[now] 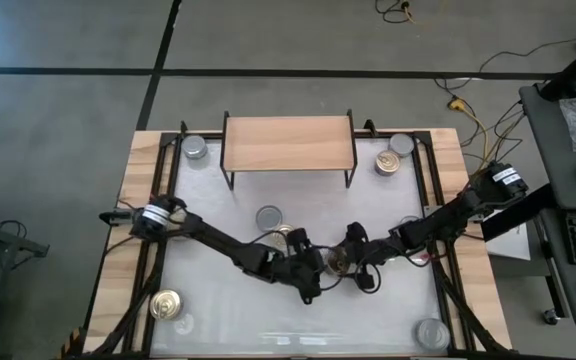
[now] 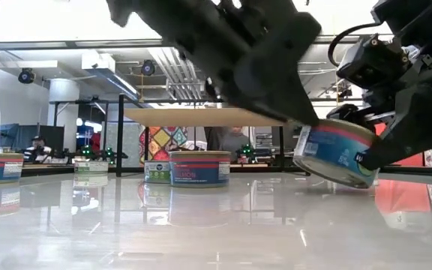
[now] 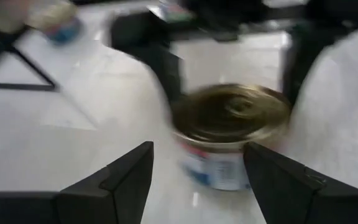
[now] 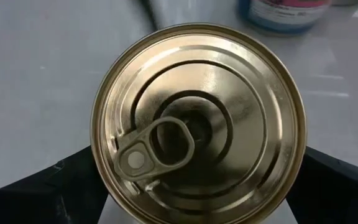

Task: Stack canned seafood by type on shelf
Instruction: Put the blue-pink tuna can on the shelf

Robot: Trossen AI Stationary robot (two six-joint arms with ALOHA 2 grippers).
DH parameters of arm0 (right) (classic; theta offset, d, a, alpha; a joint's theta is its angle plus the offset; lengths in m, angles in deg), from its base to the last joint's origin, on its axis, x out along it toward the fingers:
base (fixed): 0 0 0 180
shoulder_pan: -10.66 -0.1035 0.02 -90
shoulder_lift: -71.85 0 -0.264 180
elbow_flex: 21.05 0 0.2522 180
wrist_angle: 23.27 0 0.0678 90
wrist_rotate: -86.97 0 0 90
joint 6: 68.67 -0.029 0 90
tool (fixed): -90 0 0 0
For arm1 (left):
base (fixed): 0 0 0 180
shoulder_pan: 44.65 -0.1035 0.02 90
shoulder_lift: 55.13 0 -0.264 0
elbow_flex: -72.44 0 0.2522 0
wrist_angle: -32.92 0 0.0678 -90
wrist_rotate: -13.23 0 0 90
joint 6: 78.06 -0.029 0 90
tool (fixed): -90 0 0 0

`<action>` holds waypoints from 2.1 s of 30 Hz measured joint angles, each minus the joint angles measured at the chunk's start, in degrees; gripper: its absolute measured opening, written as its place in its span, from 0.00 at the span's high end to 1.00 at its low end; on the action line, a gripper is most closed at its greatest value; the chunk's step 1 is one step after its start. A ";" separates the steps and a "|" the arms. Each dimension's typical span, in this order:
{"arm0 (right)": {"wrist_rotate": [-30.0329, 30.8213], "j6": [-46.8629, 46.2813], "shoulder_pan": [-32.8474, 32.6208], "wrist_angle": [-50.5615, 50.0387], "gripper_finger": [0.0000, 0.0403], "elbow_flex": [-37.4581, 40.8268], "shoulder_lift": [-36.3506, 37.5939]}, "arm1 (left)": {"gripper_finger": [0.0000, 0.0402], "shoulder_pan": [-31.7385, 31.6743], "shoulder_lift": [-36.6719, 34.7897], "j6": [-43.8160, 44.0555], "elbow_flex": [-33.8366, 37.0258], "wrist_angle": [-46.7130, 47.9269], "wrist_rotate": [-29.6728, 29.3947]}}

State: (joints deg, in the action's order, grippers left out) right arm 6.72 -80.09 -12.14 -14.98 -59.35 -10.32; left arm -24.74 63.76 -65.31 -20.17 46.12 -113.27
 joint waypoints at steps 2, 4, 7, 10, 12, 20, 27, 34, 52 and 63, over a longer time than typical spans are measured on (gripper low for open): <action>-0.80 0.04 0.02 -0.37 0.06 -0.40 0.00 | 0.42 0.29 -0.97 0.16 0.66 0.24 -1.26; -0.76 0.02 0.25 -0.51 0.06 -0.83 0.00 | 0.42 0.31 -1.13 0.42 1.42 0.78 -0.88; 0.31 -0.73 0.50 -2.24 0.06 -1.79 0.00 | 0.42 0.43 -1.61 1.97 2.92 3.48 -0.29; 0.04 -1.40 0.41 -6.82 0.06 -4.14 0.07 | 0.42 2.09 -4.95 4.77 5.28 7.31 -3.06; 0.02 -1.43 0.42 -12.14 0.06 -6.80 0.17 | 0.42 4.24 -8.86 7.07 7.72 9.48 -6.86; 0.33 -1.03 2.88 -40.71 0.06 -25.10 0.33 | 0.42 12.32 -28.77 17.37 28.03 5.40 -13.90; 0.76 2.12 12.97 -61.59 0.06 -42.63 0.33 | 0.42 13.55 -41.29 11.71 42.58 -12.57 -7.10; 0.73 10.86 30.03 -65.97 0.06 -51.46 0.28 | 0.42 13.59 -44.44 4.40 48.93 -23.54 -4.45; -15.85 31.41 56.17 -72.75 0.06 -74.53 -19.93 | 0.42 7.70 -44.18 9.50 50.91 -22.86 -2.83; -15.77 35.34 59.41 -79.34 0.06 -82.64 -24.91 | 0.42 3.53 -46.48 10.30 50.38 -19.99 -0.56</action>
State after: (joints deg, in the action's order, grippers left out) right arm -9.06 -44.75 47.26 -94.32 -141.99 -35.22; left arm -21.22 17.28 -55.01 30.21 26.13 -113.83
